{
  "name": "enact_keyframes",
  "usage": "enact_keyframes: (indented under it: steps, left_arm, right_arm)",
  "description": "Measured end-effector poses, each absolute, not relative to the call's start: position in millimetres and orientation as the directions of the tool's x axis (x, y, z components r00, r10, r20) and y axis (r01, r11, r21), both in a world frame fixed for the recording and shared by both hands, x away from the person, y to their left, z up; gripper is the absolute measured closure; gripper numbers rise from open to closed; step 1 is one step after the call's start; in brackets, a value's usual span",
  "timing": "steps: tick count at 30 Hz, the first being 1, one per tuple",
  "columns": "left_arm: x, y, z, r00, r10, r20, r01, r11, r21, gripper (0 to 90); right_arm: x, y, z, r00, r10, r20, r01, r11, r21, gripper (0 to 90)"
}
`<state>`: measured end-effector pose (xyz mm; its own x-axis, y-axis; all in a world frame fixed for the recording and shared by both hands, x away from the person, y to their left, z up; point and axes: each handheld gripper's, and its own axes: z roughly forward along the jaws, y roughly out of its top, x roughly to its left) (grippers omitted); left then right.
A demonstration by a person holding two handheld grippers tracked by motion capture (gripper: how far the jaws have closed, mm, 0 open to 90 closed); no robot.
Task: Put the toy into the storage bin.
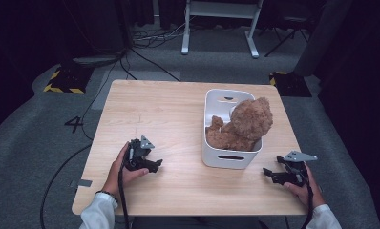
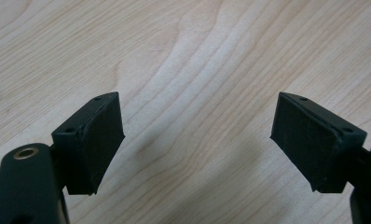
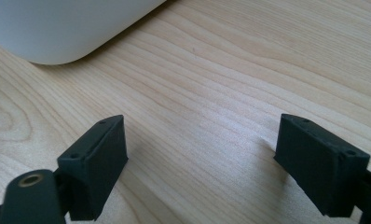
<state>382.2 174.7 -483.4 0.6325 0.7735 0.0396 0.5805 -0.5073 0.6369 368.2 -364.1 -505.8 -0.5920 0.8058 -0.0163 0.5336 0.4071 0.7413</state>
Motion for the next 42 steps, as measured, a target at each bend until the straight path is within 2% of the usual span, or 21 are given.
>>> enact_keyframes:
  steps: [9,22,27,42]
  left_arm:
    - [373,179,-495,0.631,0.775,0.045,0.596,-0.521,0.612,16.9]
    - [354,195,-502,0.601,0.799,-0.016,0.609,-0.445,0.656,15.6]
    - [345,202,-506,0.581,0.814,-0.017,0.598,-0.412,0.687,15.2]
    - [330,208,-506,0.548,0.836,-0.019,0.615,-0.388,0.687,15.2]
  right_arm:
    - [368,-364,-506,-0.592,0.806,-0.015,0.534,0.407,0.741,16.3]
    - [369,-364,-506,-0.593,0.805,-0.014,0.535,0.407,0.740,16.1]
    - [369,-364,-506,-0.593,0.805,-0.014,0.535,0.407,0.740,16.1]
    - [369,-364,-506,-0.594,0.804,-0.017,0.533,0.409,0.741,16.2]
